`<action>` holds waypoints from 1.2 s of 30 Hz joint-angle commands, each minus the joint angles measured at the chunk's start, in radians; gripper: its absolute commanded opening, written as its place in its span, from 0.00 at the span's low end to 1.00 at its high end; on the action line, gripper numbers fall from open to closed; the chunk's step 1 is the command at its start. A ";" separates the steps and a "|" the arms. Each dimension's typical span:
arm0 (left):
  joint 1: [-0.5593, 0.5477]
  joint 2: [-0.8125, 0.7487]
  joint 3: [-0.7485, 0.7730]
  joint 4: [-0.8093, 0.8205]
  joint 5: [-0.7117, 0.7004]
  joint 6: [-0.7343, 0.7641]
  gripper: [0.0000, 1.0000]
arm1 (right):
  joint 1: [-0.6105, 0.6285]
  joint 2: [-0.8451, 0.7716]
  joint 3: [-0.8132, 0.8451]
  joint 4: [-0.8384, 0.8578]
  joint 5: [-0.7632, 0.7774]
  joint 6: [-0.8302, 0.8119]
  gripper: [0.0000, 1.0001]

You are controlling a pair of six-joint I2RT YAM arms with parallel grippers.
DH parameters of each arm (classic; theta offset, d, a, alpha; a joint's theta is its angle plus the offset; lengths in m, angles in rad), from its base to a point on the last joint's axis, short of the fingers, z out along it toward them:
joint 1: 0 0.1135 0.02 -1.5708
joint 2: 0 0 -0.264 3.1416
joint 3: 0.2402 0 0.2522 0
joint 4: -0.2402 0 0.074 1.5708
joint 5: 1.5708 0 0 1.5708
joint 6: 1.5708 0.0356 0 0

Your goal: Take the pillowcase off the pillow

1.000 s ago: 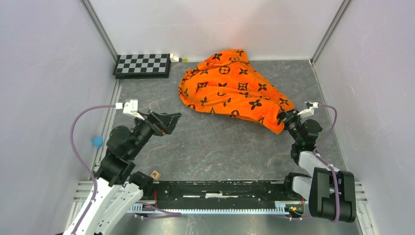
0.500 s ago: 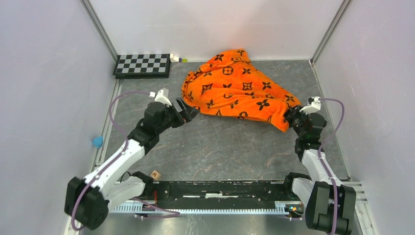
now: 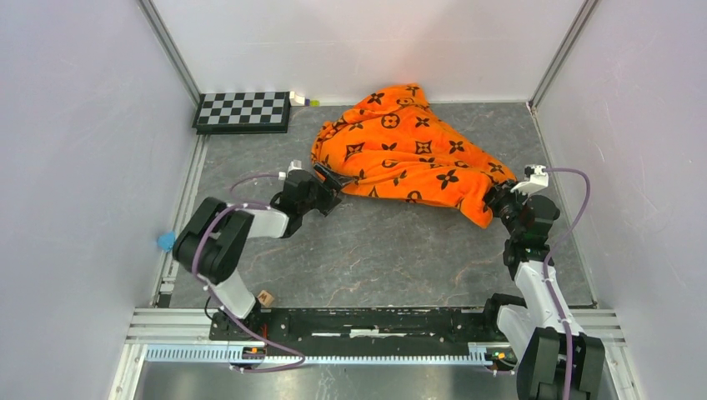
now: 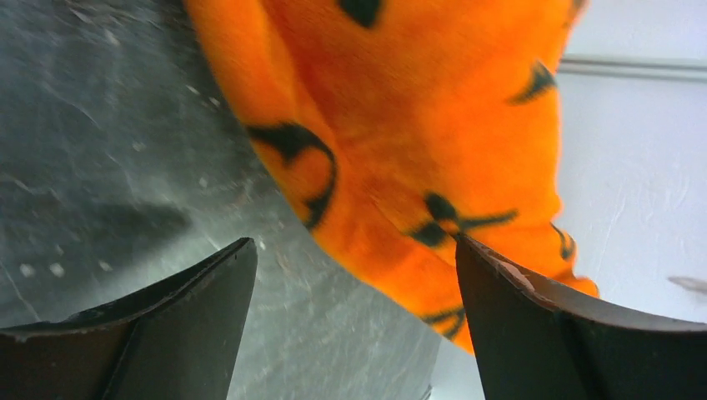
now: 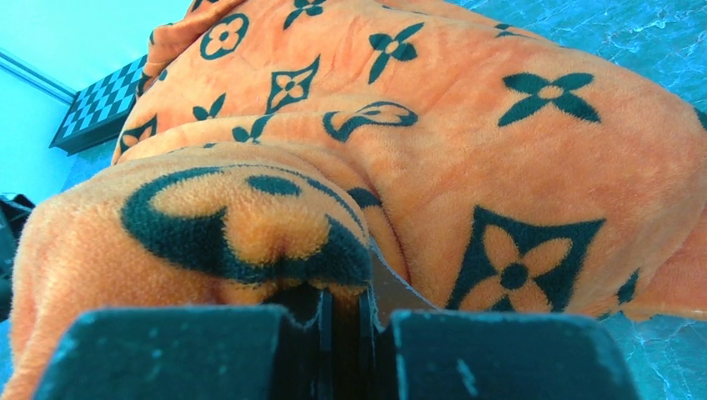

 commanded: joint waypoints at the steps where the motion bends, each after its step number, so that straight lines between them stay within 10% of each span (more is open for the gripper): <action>1: 0.017 0.118 0.036 0.262 -0.038 -0.131 0.84 | -0.016 -0.028 0.040 0.039 0.049 -0.024 0.00; 5: 0.028 0.194 0.080 0.354 -0.034 -0.120 0.27 | -0.017 -0.025 0.037 0.058 0.031 -0.017 0.00; 9: 0.044 0.190 0.114 0.373 -0.009 -0.085 0.04 | -0.017 -0.021 0.039 0.061 0.028 -0.013 0.00; 25: 0.066 -0.624 0.202 -0.290 -0.214 0.418 0.02 | -0.008 -0.080 0.202 0.023 -0.090 0.013 0.02; 36: 0.046 -0.799 0.359 -0.503 -0.213 0.481 0.02 | -0.007 -0.087 0.459 -0.328 0.265 -0.065 0.03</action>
